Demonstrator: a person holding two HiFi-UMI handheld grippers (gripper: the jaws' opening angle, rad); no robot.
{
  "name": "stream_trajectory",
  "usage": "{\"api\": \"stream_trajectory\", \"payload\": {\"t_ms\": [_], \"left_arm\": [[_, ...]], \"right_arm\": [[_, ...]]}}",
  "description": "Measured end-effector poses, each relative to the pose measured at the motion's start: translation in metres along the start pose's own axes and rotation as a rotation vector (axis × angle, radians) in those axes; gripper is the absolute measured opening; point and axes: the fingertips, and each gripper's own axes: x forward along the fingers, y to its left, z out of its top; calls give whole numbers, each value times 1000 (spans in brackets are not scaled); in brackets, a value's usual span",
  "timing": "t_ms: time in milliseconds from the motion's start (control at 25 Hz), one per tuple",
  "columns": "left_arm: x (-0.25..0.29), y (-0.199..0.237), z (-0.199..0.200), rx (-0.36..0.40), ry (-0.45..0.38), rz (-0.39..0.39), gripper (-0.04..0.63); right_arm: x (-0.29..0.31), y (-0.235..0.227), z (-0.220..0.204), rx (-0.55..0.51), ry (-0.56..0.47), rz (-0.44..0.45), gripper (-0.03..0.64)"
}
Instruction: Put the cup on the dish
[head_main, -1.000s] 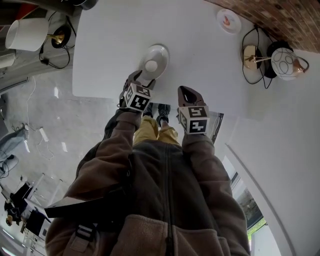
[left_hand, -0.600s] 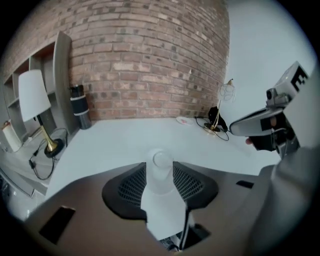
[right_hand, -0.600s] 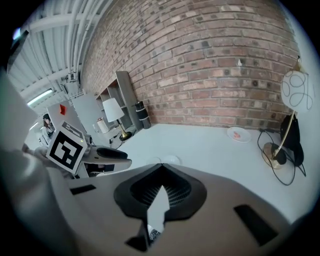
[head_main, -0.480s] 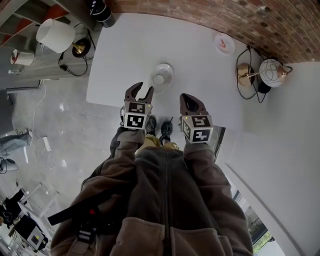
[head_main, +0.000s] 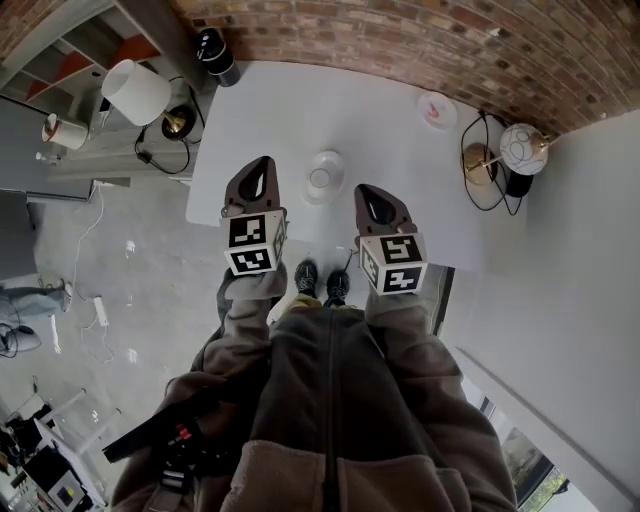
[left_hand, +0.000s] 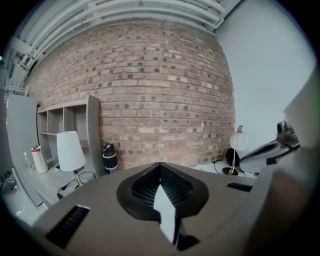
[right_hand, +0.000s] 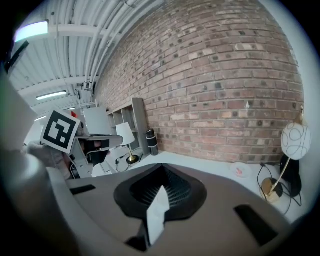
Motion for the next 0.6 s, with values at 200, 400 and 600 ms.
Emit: {"api": "stream_trajectory", "payload": {"t_ms": [200, 400, 600], "left_arm": [[-24, 5, 62, -6, -124, 34, 6], [-41, 5, 115, -16, -206, 31, 5], [-53, 3, 155, -25, -261, 29, 5]], "right_arm": [[-18, 5, 56, -65, -121, -11, 2], [-32, 12, 104, -83, -210, -10, 2], [-45, 14, 144, -78, -277, -17, 2]]}}
